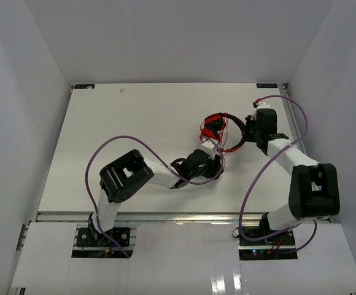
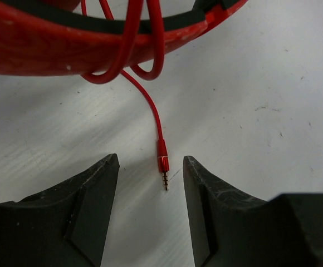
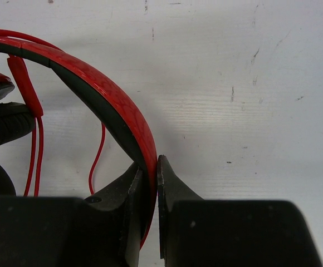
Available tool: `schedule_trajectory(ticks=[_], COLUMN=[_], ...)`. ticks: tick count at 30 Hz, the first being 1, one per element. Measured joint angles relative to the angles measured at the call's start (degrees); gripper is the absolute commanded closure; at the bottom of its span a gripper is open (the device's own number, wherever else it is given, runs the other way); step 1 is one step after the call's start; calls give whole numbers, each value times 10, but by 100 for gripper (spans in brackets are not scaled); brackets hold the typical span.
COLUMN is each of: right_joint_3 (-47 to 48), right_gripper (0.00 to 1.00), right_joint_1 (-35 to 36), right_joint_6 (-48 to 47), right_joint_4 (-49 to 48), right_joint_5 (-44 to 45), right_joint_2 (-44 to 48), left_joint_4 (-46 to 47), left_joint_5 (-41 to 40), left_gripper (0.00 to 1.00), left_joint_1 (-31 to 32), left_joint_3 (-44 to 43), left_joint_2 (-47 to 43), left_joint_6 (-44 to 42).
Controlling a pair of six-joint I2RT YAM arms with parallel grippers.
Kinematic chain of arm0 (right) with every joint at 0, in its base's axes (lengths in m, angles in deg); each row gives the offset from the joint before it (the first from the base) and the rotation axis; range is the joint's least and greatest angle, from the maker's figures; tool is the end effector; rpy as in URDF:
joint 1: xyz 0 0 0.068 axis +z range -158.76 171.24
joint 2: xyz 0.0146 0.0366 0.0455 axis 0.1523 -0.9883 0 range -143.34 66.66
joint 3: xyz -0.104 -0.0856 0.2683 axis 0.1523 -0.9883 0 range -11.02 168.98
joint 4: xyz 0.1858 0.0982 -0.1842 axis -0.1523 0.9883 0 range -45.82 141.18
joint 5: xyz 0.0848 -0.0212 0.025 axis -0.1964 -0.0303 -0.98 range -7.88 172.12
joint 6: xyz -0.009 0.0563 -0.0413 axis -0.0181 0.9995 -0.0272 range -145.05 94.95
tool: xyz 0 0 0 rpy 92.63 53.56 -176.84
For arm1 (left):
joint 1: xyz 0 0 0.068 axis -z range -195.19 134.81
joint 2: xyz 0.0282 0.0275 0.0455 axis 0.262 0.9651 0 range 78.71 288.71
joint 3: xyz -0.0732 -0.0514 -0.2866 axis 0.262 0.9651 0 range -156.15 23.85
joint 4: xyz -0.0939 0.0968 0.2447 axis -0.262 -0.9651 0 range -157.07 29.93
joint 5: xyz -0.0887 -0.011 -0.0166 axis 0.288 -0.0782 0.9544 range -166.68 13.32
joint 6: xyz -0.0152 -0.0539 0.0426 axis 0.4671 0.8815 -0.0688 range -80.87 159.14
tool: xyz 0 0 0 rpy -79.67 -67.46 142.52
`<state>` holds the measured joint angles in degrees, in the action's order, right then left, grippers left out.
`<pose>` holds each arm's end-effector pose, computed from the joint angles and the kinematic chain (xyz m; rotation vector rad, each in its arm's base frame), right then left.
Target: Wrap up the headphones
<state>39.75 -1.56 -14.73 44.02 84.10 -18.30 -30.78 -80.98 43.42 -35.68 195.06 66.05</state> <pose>0.3529 0.0427 0.2321 0.0789 2.1663 0.1385 0.2439 -0.3912 0.1265 0.5422 2.0907 -0.8295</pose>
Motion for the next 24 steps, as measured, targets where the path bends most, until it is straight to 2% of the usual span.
schedule_trajectory(ticks=[21,24], right_joint_3=[-1,-1], right_gripper=[92,92], right_joint_1=[0,-1], right_joint_6=[1,1], right_joint_4=[0,0], right_joint_5=[-5,-5], right_joint_2=[3,3], left_joint_4=[-7,-11], left_joint_5=[-142,-158], left_gripper=[53,57], left_joint_1=[52,59], left_joint_3=[-43,-55], left_joint_2=[37,45], left_joint_6=[-48,-53])
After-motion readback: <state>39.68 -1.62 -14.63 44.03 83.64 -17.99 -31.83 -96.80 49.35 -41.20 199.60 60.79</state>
